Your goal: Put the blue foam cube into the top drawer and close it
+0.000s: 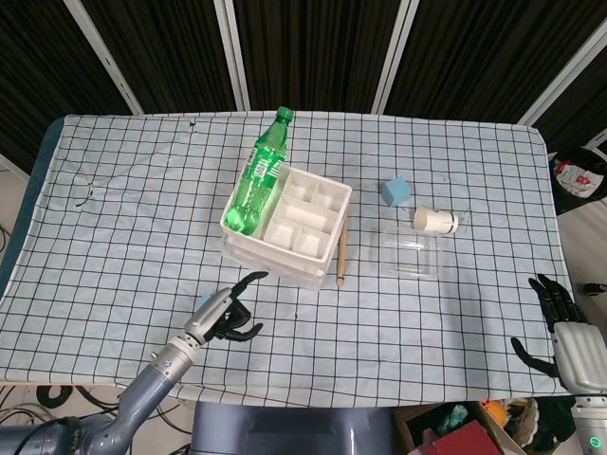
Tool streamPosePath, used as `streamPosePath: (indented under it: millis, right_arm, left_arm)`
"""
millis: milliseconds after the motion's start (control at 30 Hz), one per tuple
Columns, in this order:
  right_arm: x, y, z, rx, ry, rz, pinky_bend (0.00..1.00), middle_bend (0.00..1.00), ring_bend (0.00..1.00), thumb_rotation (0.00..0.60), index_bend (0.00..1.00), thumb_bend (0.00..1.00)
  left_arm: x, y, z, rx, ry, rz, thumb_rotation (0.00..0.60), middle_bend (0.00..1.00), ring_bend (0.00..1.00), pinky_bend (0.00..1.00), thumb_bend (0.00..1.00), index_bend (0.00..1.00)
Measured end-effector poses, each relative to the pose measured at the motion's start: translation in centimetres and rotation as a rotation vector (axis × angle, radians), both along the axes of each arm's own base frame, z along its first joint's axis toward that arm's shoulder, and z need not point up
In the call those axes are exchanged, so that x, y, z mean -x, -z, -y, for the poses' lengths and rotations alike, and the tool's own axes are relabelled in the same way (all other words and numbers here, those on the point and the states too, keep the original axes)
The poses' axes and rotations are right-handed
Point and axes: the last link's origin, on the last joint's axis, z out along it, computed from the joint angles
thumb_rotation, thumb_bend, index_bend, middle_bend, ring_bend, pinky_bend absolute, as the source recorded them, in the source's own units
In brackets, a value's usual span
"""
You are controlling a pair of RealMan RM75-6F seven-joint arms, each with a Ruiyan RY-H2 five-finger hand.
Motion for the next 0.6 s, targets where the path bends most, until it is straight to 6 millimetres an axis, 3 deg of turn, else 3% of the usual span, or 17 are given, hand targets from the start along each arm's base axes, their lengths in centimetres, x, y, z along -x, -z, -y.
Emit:
streamPosePath:
  millis: [267,600]
  right_arm:
    - [0.0,0.0,0.0,-0.001,0.0,0.0,0.18,0.0,0.0,0.6,0.0,0.26]
    - [-0.1,0.1,-0.1,-0.001,-0.003,-0.004,0.18,0.0,0.0,0.6,0.0,0.26]
  left_arm:
    - [0.1,-1.2,1.0,-0.082,0.103,-0.051,0.6,0.99,0.94,0.89,0.37,0.08]
    - [-0.2,-3.6,1.1,-0.346,0.34,-0.261,0.6,1.0,0.94,0.89,0.38,0.13]
